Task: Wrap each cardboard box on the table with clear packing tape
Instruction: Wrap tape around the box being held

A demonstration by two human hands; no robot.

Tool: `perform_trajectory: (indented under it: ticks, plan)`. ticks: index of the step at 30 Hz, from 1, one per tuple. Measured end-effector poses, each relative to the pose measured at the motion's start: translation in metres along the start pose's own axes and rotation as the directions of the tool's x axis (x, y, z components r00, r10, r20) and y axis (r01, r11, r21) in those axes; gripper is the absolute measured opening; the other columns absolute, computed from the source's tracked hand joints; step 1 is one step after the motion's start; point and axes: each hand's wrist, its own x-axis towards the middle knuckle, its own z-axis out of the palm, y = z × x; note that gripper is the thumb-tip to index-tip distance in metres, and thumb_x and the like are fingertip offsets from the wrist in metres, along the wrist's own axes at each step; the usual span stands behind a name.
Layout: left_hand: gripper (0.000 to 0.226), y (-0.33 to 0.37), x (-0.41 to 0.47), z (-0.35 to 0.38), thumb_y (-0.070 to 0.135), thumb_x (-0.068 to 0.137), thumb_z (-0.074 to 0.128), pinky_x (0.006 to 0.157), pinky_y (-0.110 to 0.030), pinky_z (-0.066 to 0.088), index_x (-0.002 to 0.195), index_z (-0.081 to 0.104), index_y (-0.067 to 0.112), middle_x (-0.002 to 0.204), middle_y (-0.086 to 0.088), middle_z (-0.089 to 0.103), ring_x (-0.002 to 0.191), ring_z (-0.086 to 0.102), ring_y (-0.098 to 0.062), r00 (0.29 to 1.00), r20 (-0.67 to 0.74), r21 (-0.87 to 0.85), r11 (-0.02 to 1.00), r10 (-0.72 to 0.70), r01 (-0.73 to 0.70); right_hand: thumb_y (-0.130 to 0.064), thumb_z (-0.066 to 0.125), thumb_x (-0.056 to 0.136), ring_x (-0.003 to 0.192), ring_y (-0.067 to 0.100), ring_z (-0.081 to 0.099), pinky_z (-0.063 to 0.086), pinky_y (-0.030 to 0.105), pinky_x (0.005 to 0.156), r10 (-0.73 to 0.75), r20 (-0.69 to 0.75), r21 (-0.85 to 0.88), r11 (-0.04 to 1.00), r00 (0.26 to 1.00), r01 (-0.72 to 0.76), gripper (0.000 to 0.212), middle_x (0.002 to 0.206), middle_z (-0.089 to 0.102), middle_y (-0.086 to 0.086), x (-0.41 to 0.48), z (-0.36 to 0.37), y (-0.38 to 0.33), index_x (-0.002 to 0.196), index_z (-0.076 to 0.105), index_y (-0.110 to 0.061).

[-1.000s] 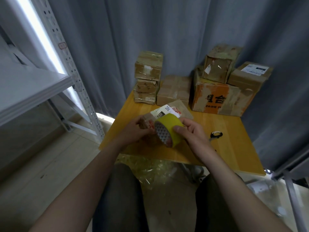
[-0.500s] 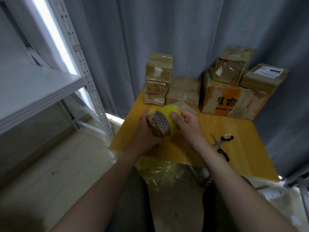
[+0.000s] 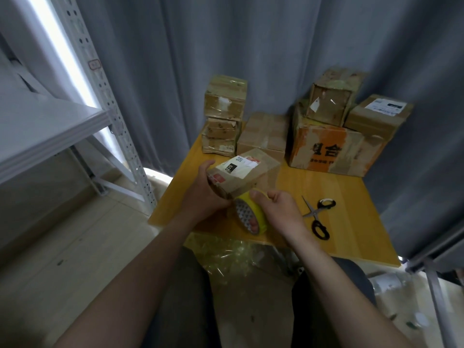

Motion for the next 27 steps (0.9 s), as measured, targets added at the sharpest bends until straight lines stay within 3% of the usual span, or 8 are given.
perform_trajectory:
  ticks: [4, 8, 10, 13, 16, 19, 23, 27]
  plan:
    - [0.120, -0.003, 0.004, -0.001, 0.042, 0.057, 0.097, 0.090, -0.026, 0.052, 0.151, 0.023, 0.038, 0.145, 0.003, 0.052, 0.124, 0.058, -0.016, 1.000, 0.027, 0.021, 1.000, -0.013, 0.013, -0.042, 0.064, 0.100, 0.049, 0.005, 0.062, 0.043, 0.016, 0.045, -0.002, 0.018, -0.030, 1.000, 1.000, 0.002, 0.037, 0.058, 0.068, -0.002, -0.004, -0.002, -0.003, 0.080, 0.070, -0.011]
    - [0.123, -0.004, 0.007, -0.002, 0.059, 0.060, 0.088, 0.104, -0.040, 0.049, 0.159, 0.021, 0.028, 0.154, -0.002, 0.038, 0.135, 0.047, -0.022, 0.997, 0.078, 0.223, 0.975, 0.000, -0.018, -0.048, 0.065, 0.098, 0.070, 0.020, 0.072, 0.050, 0.029, 0.061, 0.033, 0.020, -0.081, 0.996, 0.999, -0.031, 0.043, 0.082, 0.076, 0.012, 0.002, -0.001, 0.001, 0.093, 0.075, -0.007]
    - [0.125, -0.005, 0.007, -0.002, 0.073, 0.060, 0.075, 0.111, -0.044, 0.043, 0.160, 0.023, 0.018, 0.160, -0.004, 0.029, 0.143, 0.038, -0.025, 0.996, 0.065, 0.349, 0.934, 0.061, -0.080, -0.049, 0.065, 0.098, 0.072, 0.024, 0.072, 0.050, 0.031, 0.062, 0.040, 0.029, -0.060, 0.997, 0.999, -0.039, 0.044, 0.083, 0.076, 0.014, 0.003, 0.000, 0.003, 0.095, 0.075, -0.006]
    - [0.117, -0.010, 0.011, -0.004, 0.080, 0.067, 0.058, 0.123, -0.050, 0.029, 0.158, 0.031, 0.012, 0.167, -0.007, 0.023, 0.152, 0.024, -0.026, 0.972, 0.111, 0.484, 0.842, 0.209, -0.236, -0.045, 0.064, 0.100, 0.062, 0.013, 0.069, 0.051, 0.026, 0.058, 0.055, 0.032, 0.016, 0.998, 0.998, -0.056, 0.040, 0.074, 0.075, 0.008, 0.002, 0.000, 0.005, 0.088, 0.074, -0.007]
    - [0.087, -0.013, 0.010, -0.003, 0.070, 0.082, 0.052, 0.119, -0.059, 0.031, 0.156, 0.038, 0.027, 0.165, -0.003, 0.030, 0.154, 0.021, -0.030, 0.924, 0.229, 0.454, 0.806, 0.307, -0.380, -0.044, 0.064, 0.100, 0.060, 0.011, 0.067, 0.050, 0.026, 0.058, 0.053, 0.029, 0.037, 0.998, 0.998, -0.055, 0.036, 0.072, 0.075, 0.007, 0.001, 0.001, 0.006, 0.078, 0.071, -0.017]
    - [0.061, -0.011, 0.007, 0.000, 0.052, 0.096, 0.052, 0.119, -0.059, 0.028, 0.153, 0.031, 0.051, 0.167, -0.001, 0.025, 0.155, 0.013, -0.036, 0.899, 0.287, 0.514, 0.739, 0.332, -0.437, -0.045, 0.065, 0.099, 0.064, 0.015, 0.070, 0.051, 0.026, 0.058, 0.048, 0.025, 0.045, 0.998, 0.999, -0.049, 0.038, 0.078, 0.076, 0.011, 0.003, 0.001, 0.008, 0.082, 0.074, -0.012]
    - [0.058, -0.005, 0.002, 0.001, 0.040, 0.100, 0.049, 0.119, -0.061, 0.027, 0.152, 0.027, 0.054, 0.169, 0.001, 0.022, 0.155, 0.011, -0.041, 0.891, 0.300, 0.530, 0.716, 0.342, -0.454, -0.045, 0.065, 0.099, 0.065, 0.015, 0.071, 0.051, 0.022, 0.056, 0.039, 0.020, 0.070, 0.997, 0.999, -0.040, 0.039, 0.075, 0.076, 0.008, 0.002, 0.000, 0.008, 0.079, 0.072, -0.012]
    - [0.055, -0.002, 0.000, -0.001, 0.045, 0.099, 0.041, 0.118, -0.064, 0.029, 0.153, 0.030, 0.050, 0.168, 0.004, 0.025, 0.154, 0.013, -0.042, 0.893, 0.312, 0.524, 0.726, 0.325, -0.446, -0.040, 0.065, 0.099, 0.053, 0.007, 0.063, 0.044, 0.015, 0.047, 0.012, 0.022, 0.104, 0.994, 1.000, -0.014, 0.039, 0.064, 0.068, 0.000, 0.000, 0.001, 0.009, 0.076, 0.068, -0.009]
